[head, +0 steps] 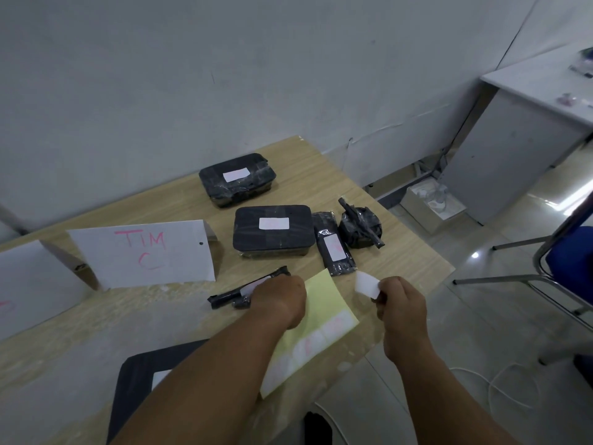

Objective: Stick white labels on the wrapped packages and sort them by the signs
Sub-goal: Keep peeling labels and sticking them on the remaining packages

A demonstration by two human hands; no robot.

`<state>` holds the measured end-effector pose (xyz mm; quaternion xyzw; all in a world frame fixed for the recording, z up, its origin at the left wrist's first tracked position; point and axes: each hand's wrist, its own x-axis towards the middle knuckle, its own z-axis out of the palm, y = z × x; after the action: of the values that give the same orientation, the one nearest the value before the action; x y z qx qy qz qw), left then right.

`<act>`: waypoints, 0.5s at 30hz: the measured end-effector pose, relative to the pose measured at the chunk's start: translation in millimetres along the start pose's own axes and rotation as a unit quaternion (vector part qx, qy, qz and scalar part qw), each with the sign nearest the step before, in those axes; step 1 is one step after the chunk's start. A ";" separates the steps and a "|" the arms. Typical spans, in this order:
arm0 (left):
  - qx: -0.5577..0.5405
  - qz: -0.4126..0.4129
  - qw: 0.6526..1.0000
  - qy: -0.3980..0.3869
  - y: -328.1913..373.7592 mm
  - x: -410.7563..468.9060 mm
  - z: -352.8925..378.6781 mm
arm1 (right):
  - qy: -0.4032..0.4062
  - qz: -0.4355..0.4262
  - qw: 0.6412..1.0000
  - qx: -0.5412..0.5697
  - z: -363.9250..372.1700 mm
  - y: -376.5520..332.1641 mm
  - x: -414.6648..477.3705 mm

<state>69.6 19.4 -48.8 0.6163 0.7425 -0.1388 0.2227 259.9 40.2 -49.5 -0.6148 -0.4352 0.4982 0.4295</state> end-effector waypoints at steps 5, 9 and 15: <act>0.021 0.050 0.966 0.254 9.4 -10.1 -7.3 | 0.015 -0.011 0.997 -0.081 6.1 2.5 -0.3; -0.001 0.254 0.908 0.332 21.0 -11.8 -12.8 | -0.001 0.011 0.996 -0.091 14.1 5.5 -3.6; -0.006 0.216 0.910 0.353 27.3 -15.7 -9.0 | -0.050 0.064 0.997 -0.011 27.7 -5.3 -5.9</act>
<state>97.0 15.9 -31.3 0.7689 0.6224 0.1439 -0.0261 231.2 38.4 -46.7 -0.6201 -0.4214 0.5498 0.3682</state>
